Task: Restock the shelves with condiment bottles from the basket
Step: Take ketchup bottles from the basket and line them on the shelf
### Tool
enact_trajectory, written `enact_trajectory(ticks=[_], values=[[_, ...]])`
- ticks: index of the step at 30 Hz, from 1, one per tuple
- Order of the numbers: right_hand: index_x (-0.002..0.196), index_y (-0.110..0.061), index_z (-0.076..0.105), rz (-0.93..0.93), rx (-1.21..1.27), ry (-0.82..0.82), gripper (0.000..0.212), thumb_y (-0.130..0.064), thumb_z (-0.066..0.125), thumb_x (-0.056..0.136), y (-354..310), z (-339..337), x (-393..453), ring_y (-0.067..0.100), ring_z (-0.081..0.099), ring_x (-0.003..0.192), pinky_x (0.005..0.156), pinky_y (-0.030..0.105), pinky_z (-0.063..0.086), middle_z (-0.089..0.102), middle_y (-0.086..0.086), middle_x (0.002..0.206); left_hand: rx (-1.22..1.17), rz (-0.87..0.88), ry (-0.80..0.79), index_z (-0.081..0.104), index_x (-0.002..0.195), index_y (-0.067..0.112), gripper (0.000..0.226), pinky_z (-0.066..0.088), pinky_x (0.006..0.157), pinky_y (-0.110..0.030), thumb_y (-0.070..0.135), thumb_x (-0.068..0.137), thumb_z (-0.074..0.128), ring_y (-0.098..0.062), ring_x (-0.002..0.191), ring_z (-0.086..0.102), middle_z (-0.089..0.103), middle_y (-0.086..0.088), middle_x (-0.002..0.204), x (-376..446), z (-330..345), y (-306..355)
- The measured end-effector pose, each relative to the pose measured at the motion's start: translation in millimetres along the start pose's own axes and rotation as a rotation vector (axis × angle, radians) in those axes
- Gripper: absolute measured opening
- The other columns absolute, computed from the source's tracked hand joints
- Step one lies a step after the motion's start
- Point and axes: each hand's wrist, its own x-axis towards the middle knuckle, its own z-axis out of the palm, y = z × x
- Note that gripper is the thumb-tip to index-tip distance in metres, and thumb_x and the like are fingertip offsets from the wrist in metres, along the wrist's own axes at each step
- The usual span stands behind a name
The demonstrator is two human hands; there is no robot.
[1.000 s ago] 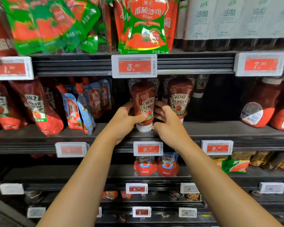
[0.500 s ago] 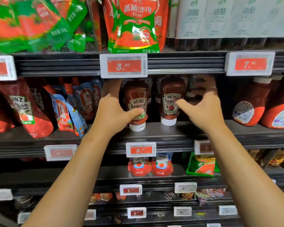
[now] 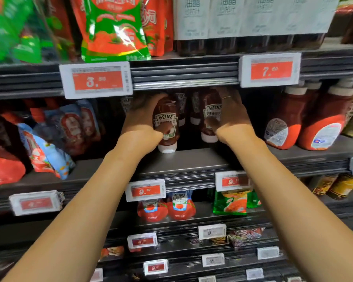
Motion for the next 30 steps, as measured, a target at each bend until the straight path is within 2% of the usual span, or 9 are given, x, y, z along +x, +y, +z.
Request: enact_trajectory(ticks=[3, 7, 13, 17, 19, 22, 25, 28, 30], values=[[0.151, -0.008, 0.036, 0.053, -0.136, 0.053, 0.074, -0.017, 0.072, 0.087, 26, 1, 26, 0.035, 0.037, 0.144, 0.112, 0.037, 0.038, 0.029, 0.018, 0.160, -0.003, -0.010, 0.012, 0.044, 0.145, 0.033, 0.074, 0.038, 0.107, -0.037, 0.022, 0.081, 0.080, -0.031, 0.133, 0.043, 0.050, -0.007, 0.142, 8, 17, 7], [0.138, 0.010, 0.046, -0.018, -0.162, 0.132, 0.061, -0.007, 0.070, 0.085, 49, 7, 50, 0.044, 0.040, 0.138, 0.116, 0.037, 0.030, 0.047, 0.032, 0.142, -0.017, -0.013, 0.046, 0.044, 0.146, 0.028, 0.074, 0.035, 0.108, -0.039, 0.020, 0.081, 0.078, -0.033, 0.134, 0.040, 0.047, -0.012, 0.141, 14, 32, 9], [0.138, 0.003, 0.051, 0.024, -0.224, 0.059, 0.051, -0.014, 0.065, 0.092, 58, 23, 83, 0.041, 0.047, 0.133, 0.113, 0.041, 0.036, 0.052, 0.026, 0.142, -0.028, 0.022, 0.076, 0.042, 0.147, 0.026, 0.075, 0.035, 0.111, -0.047, 0.019, 0.082, 0.078, -0.037, 0.136, 0.038, 0.042, -0.014, 0.146, 19, 43, 5], [0.127, 0.003, 0.057, 0.060, -0.098, 0.115, 0.041, -0.014, 0.065, 0.090, 57, 33, 86, 0.040, 0.057, 0.122, 0.102, 0.037, 0.045, 0.060, 0.025, 0.129, -0.016, 0.035, 0.090, 0.042, 0.148, 0.024, 0.075, 0.034, 0.112, -0.045, 0.020, 0.082, 0.078, -0.037, 0.138, 0.036, 0.040, -0.014, 0.148, 21, 47, 3], [0.127, 0.004, 0.056, 0.050, -0.021, 0.138, 0.044, -0.011, 0.066, 0.086, 58, 37, 84, 0.040, 0.057, 0.120, 0.100, 0.036, 0.045, 0.060, 0.026, 0.128, -0.020, 0.045, 0.093, 0.042, 0.147, 0.024, 0.075, 0.033, 0.111, -0.042, 0.018, 0.082, 0.078, -0.036, 0.138, 0.037, 0.039, -0.013, 0.149, 20, 47, 3], [0.135, 0.003, 0.051, 0.037, 0.069, 0.138, 0.055, -0.011, 0.070, 0.086, 60, 36, 74, 0.037, 0.054, 0.126, 0.105, 0.034, 0.041, 0.057, 0.024, 0.134, -0.059, 0.054, 0.080, 0.042, 0.147, 0.023, 0.074, 0.031, 0.107, -0.029, 0.014, 0.083, 0.077, -0.031, 0.133, 0.044, 0.037, -0.010, 0.150, 20, 47, 5], [0.141, 0.002, 0.047, 0.021, 0.145, 0.207, 0.064, -0.014, 0.075, 0.086, 58, 27, 62, 0.038, 0.048, 0.133, 0.114, 0.039, 0.037, 0.053, 0.023, 0.140, -0.066, 0.069, 0.064, 0.042, 0.148, 0.022, 0.074, 0.032, 0.106, -0.030, 0.011, 0.083, 0.077, -0.032, 0.133, 0.045, 0.037, -0.010, 0.150, 21, 44, 6], [0.125, 0.006, 0.061, -0.082, 0.005, 0.369, 0.043, -0.019, 0.067, 0.090, 36, 19, 49, 0.046, 0.055, 0.121, 0.110, 0.045, 0.040, 0.063, 0.028, 0.125, -0.085, 0.076, 0.044, 0.042, 0.148, 0.021, 0.074, 0.031, 0.106, -0.029, 0.011, 0.084, 0.077, -0.032, 0.134, 0.044, 0.037, -0.010, 0.151, 22, 39, 5], [0.114, 0.001, 0.067, -0.132, 0.125, 0.291, 0.033, -0.023, 0.066, 0.090, 11, 21, 36, 0.041, 0.065, 0.107, 0.099, 0.045, 0.050, 0.070, 0.023, 0.111, -0.095, 0.065, 0.027, 0.041, 0.148, 0.020, 0.073, 0.030, 0.106, -0.029, 0.011, 0.084, 0.076, -0.031, 0.135, 0.044, 0.036, -0.010, 0.152, 20, 34, 1]])
